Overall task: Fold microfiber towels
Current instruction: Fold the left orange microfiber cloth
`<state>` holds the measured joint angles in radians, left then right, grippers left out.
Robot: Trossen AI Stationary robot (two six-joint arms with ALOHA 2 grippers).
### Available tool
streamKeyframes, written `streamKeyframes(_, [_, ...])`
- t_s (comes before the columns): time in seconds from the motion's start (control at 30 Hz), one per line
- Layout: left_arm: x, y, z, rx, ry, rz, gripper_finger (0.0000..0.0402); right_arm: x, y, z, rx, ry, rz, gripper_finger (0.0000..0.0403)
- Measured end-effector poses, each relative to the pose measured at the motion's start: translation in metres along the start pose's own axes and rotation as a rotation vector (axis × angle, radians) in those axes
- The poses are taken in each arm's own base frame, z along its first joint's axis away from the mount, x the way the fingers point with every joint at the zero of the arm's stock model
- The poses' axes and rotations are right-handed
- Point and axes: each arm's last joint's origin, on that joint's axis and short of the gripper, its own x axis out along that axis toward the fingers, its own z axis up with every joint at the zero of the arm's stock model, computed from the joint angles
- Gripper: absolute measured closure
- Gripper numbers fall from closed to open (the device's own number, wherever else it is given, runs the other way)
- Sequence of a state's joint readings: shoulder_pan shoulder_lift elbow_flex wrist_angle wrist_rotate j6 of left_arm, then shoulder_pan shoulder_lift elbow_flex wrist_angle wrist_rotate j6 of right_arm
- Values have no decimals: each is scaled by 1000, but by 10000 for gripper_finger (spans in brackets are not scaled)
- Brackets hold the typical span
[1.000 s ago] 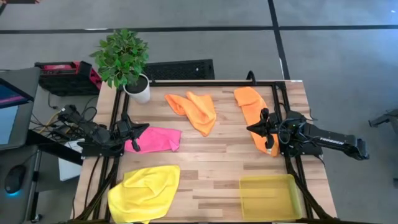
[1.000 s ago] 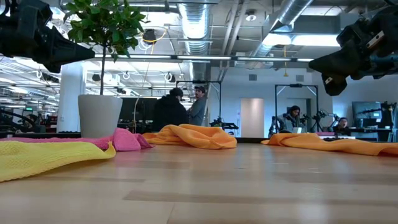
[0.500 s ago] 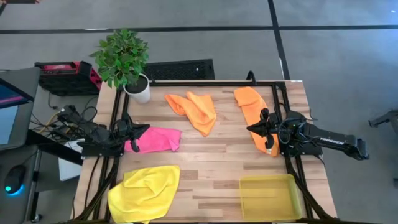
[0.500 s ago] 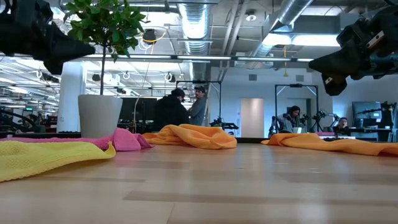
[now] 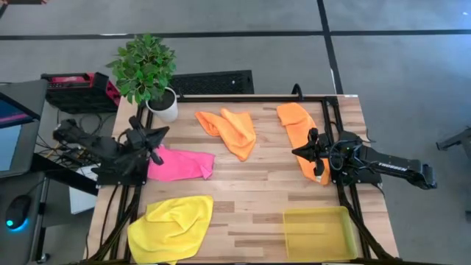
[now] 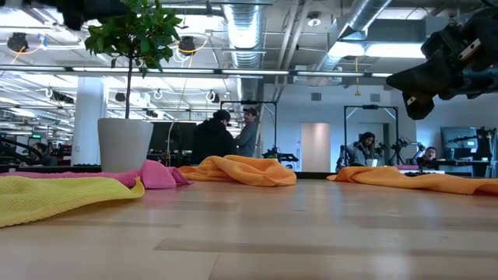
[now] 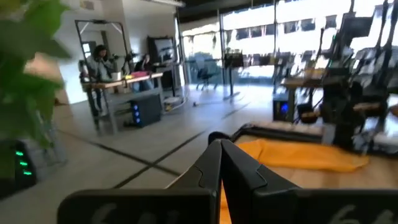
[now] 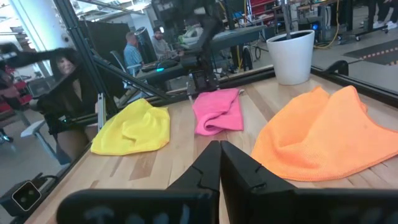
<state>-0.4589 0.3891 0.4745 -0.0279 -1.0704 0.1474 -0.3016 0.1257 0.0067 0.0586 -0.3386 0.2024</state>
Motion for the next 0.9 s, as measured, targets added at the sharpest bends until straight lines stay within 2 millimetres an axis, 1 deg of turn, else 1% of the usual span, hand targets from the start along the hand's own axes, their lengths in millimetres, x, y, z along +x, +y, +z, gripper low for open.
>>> streamKeyframes(0.1, [7, -6, 18, 48, 90, 2, 401, 0, 0, 0, 0, 0, 0, 371])
streamKeyframes(0.2, [14, -8, 30, 46, 207, 3, 401, 0, 0, 0, 0, 0, 0, 370])
streamKeyframes(0.3, [23, -7, 39, -48, 326, 41, 401, 0, 0, 0, 0, 0, 0, 370])
streamKeyframes(0.4, [36, -7, 44, -129, 456, 88, 401, 0, 0, 0, 0, 0, 0, 371])
streamKeyframes(0.53, [60, -5, 43, -237, 615, 166, 401, 0, 0, 0, 0, 0, -1, 371])
streamKeyframes(0.7, [94, 1, 32, -412, 786, 219, 402, 0, 0, 0, 10, -1, -1, 370])
streamKeyframes(0.8, [106, 3, 25, -455, 853, 223, 402, 0, 1, 0, 60, 1, 5, 370])
streamKeyframes(0.9, [114, 3, 21, -458, 898, 197, 402, 0, 1, 0, 56, 0, 6, 370])
